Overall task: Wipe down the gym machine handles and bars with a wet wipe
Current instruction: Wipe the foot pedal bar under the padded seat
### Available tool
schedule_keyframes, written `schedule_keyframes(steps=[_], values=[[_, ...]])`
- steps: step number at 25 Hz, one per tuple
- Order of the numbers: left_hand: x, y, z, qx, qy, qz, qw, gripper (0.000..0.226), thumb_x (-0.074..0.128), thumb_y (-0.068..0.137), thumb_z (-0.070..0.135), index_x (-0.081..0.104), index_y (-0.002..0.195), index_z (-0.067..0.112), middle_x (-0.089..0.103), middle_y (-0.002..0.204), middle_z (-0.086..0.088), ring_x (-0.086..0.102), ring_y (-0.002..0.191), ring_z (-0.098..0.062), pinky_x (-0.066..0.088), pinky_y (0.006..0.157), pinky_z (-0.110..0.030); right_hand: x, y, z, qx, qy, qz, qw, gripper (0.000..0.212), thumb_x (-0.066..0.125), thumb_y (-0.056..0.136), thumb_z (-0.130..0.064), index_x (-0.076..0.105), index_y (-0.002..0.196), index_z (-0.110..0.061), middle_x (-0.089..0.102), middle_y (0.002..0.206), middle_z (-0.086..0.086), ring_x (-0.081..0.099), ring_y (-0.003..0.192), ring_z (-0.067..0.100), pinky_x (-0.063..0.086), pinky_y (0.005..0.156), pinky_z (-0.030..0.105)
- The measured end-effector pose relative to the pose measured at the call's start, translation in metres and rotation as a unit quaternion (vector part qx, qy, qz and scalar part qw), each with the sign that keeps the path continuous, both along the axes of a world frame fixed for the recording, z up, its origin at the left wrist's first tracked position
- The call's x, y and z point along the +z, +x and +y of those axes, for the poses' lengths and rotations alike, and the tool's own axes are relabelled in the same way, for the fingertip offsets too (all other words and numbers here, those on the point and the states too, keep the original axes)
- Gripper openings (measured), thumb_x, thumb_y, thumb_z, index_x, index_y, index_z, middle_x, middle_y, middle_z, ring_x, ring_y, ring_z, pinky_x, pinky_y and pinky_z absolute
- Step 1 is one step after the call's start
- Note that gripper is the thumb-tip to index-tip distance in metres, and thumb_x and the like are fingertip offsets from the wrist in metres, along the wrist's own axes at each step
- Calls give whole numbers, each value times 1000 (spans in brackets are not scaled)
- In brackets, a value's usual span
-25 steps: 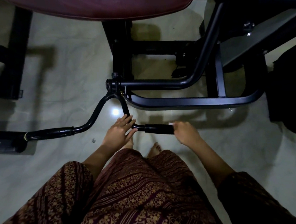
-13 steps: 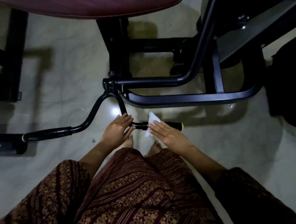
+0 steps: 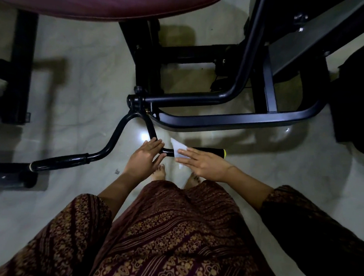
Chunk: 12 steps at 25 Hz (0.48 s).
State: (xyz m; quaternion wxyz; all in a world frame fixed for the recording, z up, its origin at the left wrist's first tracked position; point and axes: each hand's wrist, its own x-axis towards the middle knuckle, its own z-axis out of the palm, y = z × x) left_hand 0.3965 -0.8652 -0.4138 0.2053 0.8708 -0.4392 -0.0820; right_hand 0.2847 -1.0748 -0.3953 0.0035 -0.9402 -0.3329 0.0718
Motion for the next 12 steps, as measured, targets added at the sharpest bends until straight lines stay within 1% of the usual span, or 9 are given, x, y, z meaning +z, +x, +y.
schedule_keyframes(steps=[2,3,4,5,7,8,9,11,12], values=[[0,0,0,3,-1,3,1000,47,44,88,34,67,105,-3,67,109,-19,62,104,-36,48,87,-51,4,-10,-18,-15,7,4,1000,39,38,84,-8,68,108,-1,59,128,6,37,129,22,9,116,31],[-1,-1,0,4,-1,5,1000,47,44,88,34,67,106,-3,67,109,-19,62,105,-36,47,88,-51,7,-16,-28,-40,35,12,999,40,36,86,-9,66,112,-1,60,127,8,40,126,22,7,115,28],[-1,-2,1,6,0,9,1000,47,44,88,34,67,106,-3,67,110,-18,62,106,-36,46,89,-51,10,-24,-38,-67,60,19,996,40,35,89,-10,62,116,-2,60,126,11,45,124,23,9,115,26],[-2,-2,1,9,0,13,1000,47,44,88,34,67,107,-2,66,110,-18,61,107,-36,46,91,-50,11,-33,-49,-87,78,12,993,37,32,94,-10,57,120,-4,60,125,14,50,121,24,18,113,24],[-2,-2,2,12,1,18,1000,48,43,89,35,66,108,-2,66,112,-18,60,108,-36,45,92,-50,17,-46,-65,-106,104,-13,989,34,23,101,-9,47,124,-3,59,126,17,56,116,28,42,101,30],[-2,-2,2,12,0,16,1000,48,43,89,35,66,108,-2,66,112,-18,60,108,-36,44,92,-50,23,-47,-67,-121,125,-17,985,31,26,99,-4,45,124,-1,57,127,17,56,116,28,50,93,34],[-2,-2,2,13,0,14,1000,48,43,88,34,67,108,-2,66,112,-18,61,108,-36,45,92,-50,28,-43,-61,-151,151,-19,977,34,34,93,3,45,126,-1,55,129,18,57,116,28,54,86,35],[-2,-3,1,15,1,15,1000,47,44,88,34,67,107,-2,66,111,-18,61,107,-36,45,91,-50,32,-27,-36,-210,182,-11,960,56,48,73,14,47,127,-1,55,130,19,60,111,31,56,78,36],[-2,-3,1,15,0,15,1000,47,44,88,34,67,107,-2,67,110,-18,61,107,-36,46,90,-51,28,-16,-17,-240,183,17,953,62,55,67,17,50,126,-2,56,128,20,61,108,33,56,76,39]])
